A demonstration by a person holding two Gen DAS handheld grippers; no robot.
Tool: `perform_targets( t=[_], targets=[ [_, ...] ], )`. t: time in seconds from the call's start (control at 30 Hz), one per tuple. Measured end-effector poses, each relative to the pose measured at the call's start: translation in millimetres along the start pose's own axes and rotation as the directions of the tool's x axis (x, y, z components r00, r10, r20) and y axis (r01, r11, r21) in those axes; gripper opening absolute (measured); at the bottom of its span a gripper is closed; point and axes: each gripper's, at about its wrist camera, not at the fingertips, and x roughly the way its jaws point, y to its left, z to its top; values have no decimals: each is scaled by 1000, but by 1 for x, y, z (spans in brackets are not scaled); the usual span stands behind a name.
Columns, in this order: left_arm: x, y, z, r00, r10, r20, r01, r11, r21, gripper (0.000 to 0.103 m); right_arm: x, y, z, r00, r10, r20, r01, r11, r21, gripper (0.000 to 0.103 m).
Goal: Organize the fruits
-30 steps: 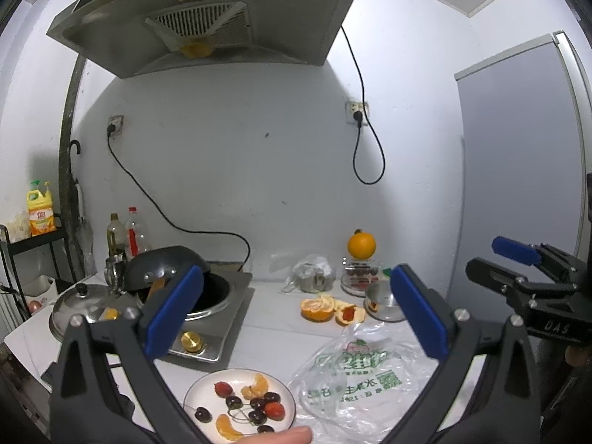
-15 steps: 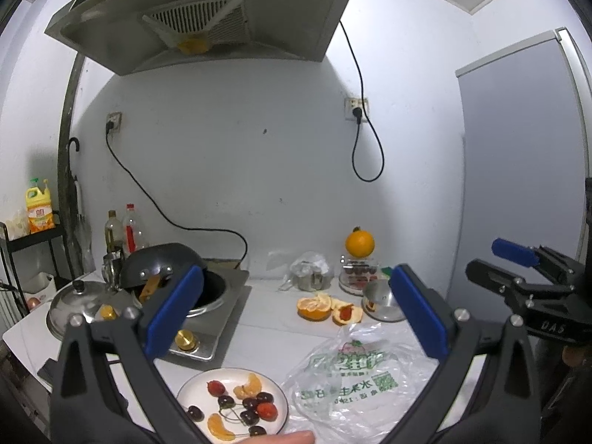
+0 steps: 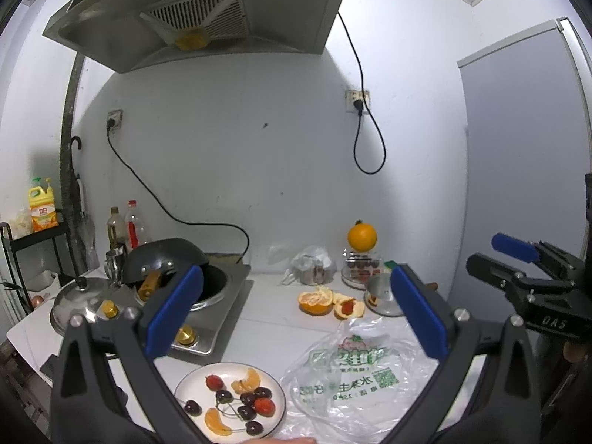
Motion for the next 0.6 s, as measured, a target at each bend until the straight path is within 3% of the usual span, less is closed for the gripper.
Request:
perform_targets(
  t=[0.6],
  targets=[
    [-3, -15, 3, 1000, 10, 6, -10, 1000, 9, 103, -6, -13, -3, 1000, 9, 11, -9, 1000, 12, 77]
  ],
)
